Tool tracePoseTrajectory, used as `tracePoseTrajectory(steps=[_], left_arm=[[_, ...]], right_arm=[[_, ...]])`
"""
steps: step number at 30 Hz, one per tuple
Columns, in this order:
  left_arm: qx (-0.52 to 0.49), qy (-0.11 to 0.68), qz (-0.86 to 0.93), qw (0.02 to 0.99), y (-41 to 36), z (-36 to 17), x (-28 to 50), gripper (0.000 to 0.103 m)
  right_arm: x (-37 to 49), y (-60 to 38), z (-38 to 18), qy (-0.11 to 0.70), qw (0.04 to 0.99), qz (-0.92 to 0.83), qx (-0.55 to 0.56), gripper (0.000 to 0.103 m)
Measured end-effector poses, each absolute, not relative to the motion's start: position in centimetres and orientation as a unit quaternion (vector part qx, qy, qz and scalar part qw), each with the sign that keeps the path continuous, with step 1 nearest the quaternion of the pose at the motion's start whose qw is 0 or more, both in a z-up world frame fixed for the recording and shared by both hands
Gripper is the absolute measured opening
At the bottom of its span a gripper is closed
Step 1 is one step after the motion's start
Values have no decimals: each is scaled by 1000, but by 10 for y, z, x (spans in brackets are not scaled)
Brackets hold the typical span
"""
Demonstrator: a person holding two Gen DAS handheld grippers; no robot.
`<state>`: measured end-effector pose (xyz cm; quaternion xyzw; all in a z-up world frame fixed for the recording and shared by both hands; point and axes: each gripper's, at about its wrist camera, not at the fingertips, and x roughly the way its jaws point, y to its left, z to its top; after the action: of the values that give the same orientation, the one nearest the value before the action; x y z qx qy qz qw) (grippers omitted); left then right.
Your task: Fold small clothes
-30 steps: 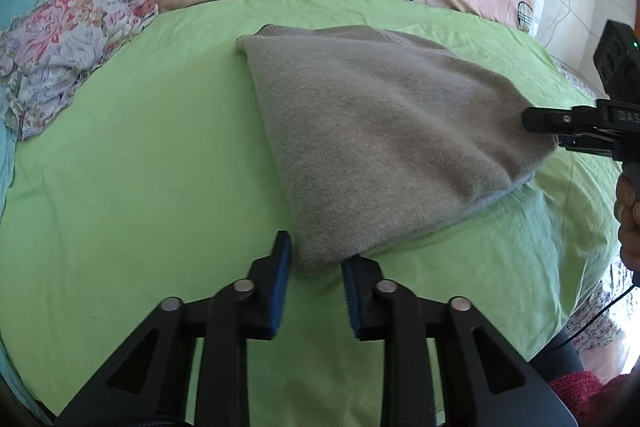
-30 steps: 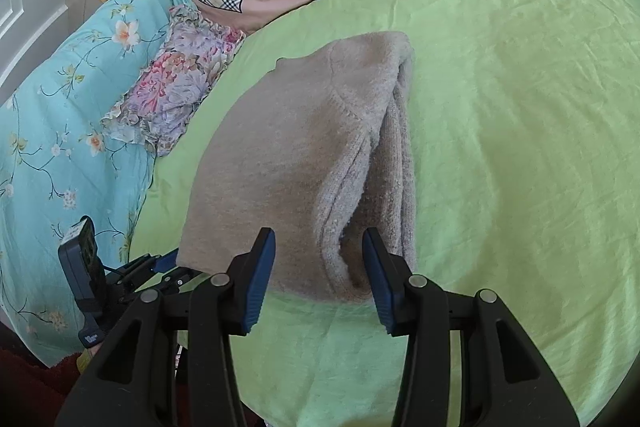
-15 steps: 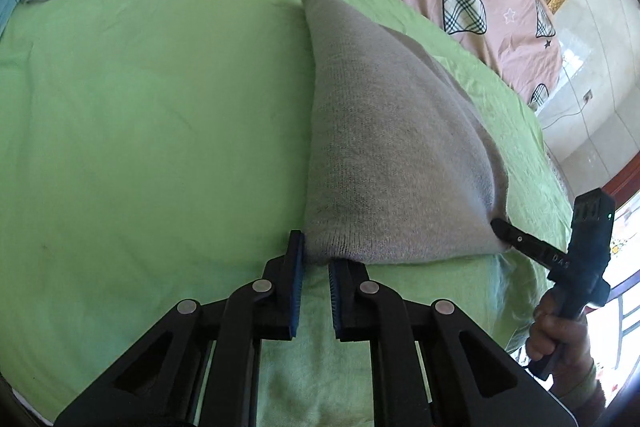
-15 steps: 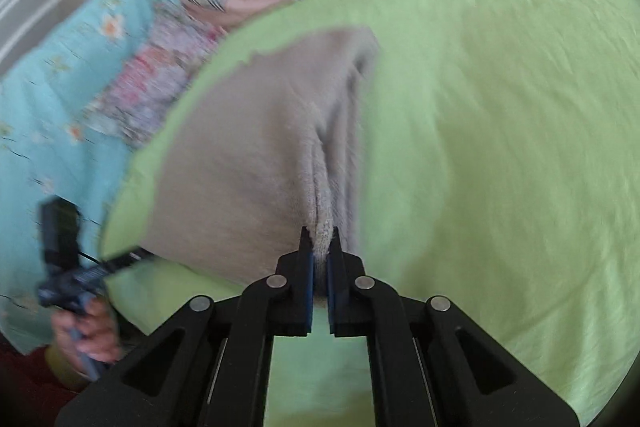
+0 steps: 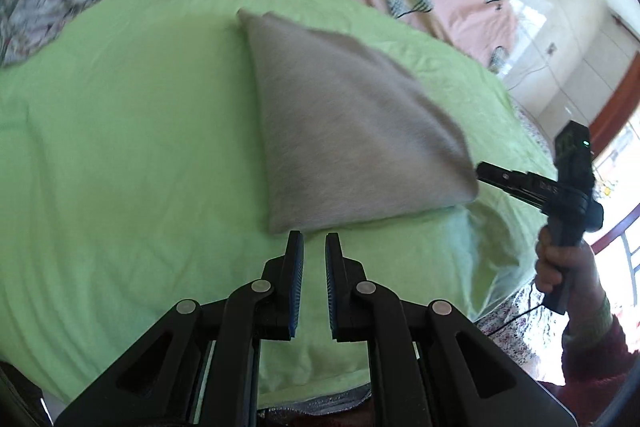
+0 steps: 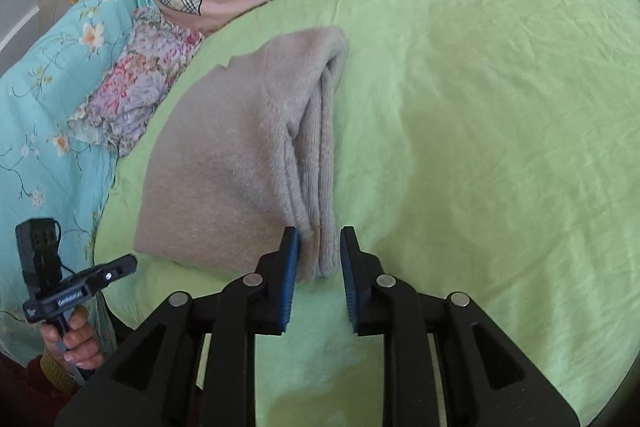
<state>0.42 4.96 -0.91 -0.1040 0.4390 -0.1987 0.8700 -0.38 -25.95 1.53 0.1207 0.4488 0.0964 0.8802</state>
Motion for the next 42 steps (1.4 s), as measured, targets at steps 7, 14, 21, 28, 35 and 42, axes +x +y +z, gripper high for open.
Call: tracePoseTrajectory(steps=[7, 14, 21, 28, 35, 42], left_arm=[[-124, 412, -196, 881, 39, 10, 36, 18], [-115, 419, -218, 874, 18, 3, 59, 25], [-111, 416, -223, 875, 16, 5, 69, 29], [-109, 407, -215, 881, 17, 13, 83, 33], [-95, 425, -198, 878, 10, -3, 96, 32], [-105, 447, -181, 870, 16, -30, 113, 11]], right_arm=[[40, -248, 31, 427, 885, 117, 140, 43], [101, -260, 5, 452, 854, 129, 221, 43], [120, -256, 22, 419, 876, 140, 194, 8], [118, -261, 9, 446, 881, 52, 149, 39], [88, -200, 35, 437, 881, 158, 89, 39], [100, -219, -11, 448, 882, 129, 73, 36]])
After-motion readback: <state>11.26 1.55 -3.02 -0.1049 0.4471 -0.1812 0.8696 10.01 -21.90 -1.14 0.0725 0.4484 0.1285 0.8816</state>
